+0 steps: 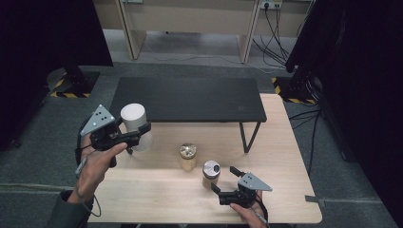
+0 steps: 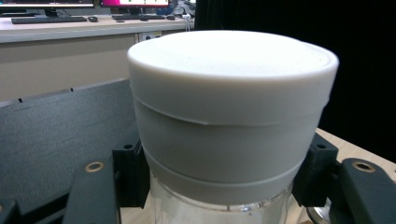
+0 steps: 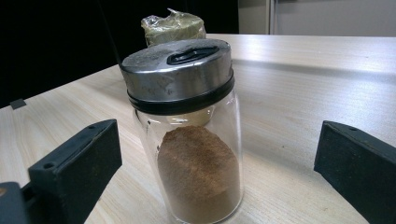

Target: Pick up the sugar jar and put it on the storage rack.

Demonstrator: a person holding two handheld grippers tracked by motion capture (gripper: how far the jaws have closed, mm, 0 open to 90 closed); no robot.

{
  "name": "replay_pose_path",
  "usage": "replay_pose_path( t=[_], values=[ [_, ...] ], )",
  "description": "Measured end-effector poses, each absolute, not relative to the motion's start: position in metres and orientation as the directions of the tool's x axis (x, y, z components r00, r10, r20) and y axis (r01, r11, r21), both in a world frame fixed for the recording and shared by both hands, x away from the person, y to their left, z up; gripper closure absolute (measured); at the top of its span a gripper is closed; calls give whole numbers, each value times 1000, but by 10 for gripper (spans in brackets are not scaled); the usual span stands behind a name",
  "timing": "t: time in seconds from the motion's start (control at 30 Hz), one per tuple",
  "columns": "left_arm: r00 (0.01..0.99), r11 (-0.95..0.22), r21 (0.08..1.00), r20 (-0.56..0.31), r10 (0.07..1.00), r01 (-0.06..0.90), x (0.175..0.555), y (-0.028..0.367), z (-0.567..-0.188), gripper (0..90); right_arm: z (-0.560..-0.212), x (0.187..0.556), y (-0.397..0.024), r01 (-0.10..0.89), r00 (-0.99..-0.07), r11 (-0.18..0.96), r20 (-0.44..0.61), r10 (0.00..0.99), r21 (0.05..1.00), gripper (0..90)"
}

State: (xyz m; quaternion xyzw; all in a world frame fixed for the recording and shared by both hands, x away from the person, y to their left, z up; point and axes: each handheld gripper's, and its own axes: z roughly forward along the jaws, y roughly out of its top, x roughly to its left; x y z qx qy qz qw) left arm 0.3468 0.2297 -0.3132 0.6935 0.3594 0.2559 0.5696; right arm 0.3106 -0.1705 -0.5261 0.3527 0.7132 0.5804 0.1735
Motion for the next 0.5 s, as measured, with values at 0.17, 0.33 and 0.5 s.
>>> replay_pose_path(
  t=[0.17, 0.33, 0.5],
  values=[
    [606, -88, 973, -61, 793, 214, 353, 229, -307, 349, -526, 311, -170, 302, -691, 78, 162, 704, 950, 8],
    [595, -80, 972, -70, 801, 221, 360, 229, -304, 349, -526, 311, -171, 302, -691, 77, 162, 704, 950, 8],
    [586, -78, 971, -72, 807, 227, 367, 229, -300, 349, -526, 311, -171, 302, -691, 77, 163, 704, 950, 8]
  ],
)
